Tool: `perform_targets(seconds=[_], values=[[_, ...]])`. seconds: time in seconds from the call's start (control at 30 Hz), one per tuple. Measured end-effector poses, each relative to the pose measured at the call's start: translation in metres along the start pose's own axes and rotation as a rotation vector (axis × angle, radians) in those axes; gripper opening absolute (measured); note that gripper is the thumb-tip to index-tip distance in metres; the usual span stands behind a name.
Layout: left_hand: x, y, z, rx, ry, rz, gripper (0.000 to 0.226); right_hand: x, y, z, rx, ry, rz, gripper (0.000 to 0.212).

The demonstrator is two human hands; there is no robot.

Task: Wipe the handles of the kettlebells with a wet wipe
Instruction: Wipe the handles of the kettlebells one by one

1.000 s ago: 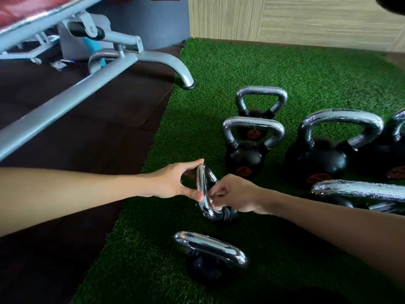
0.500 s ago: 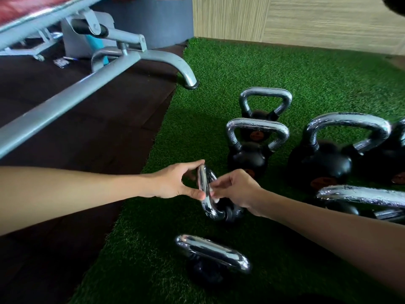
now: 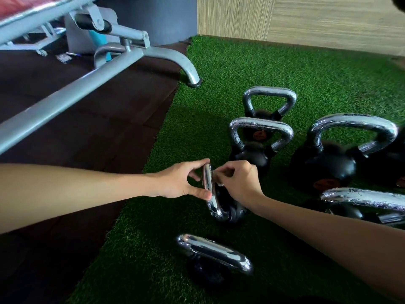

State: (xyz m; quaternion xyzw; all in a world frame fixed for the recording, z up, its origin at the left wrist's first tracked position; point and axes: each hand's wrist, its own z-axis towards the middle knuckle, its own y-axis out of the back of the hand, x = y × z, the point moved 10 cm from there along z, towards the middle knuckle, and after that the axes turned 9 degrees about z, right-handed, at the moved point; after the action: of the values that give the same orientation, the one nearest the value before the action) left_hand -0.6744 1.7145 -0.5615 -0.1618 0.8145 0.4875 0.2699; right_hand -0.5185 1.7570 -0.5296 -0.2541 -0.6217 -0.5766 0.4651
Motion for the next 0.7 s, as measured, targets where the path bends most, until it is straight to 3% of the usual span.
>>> perform_targets(seconds=[0.2,0.4,0.53,0.6,0.7], values=[[-0.014,0.008,0.006,0.001,0.014,0.07,0.123,-0.019,0.013,0.006,0.048,-0.103,-0.111,0.006],[-0.065,0.005,0.023,-0.006,0.044,0.224,0.117,-0.02,0.068,-0.016,-0.097,-0.24,0.001,0.008],[-0.092,0.004,0.043,-0.026,-0.055,0.408,0.125,-0.032,0.085,-0.045,-0.1,-0.374,0.024,0.01],[-0.094,0.013,0.051,0.005,-0.116,0.434,0.116,-0.036,0.086,-0.056,-0.075,-0.435,0.041,0.011],[-0.092,0.032,0.06,0.024,-0.191,0.483,0.081,-0.027,0.073,-0.071,0.047,-0.475,0.167,0.012]])
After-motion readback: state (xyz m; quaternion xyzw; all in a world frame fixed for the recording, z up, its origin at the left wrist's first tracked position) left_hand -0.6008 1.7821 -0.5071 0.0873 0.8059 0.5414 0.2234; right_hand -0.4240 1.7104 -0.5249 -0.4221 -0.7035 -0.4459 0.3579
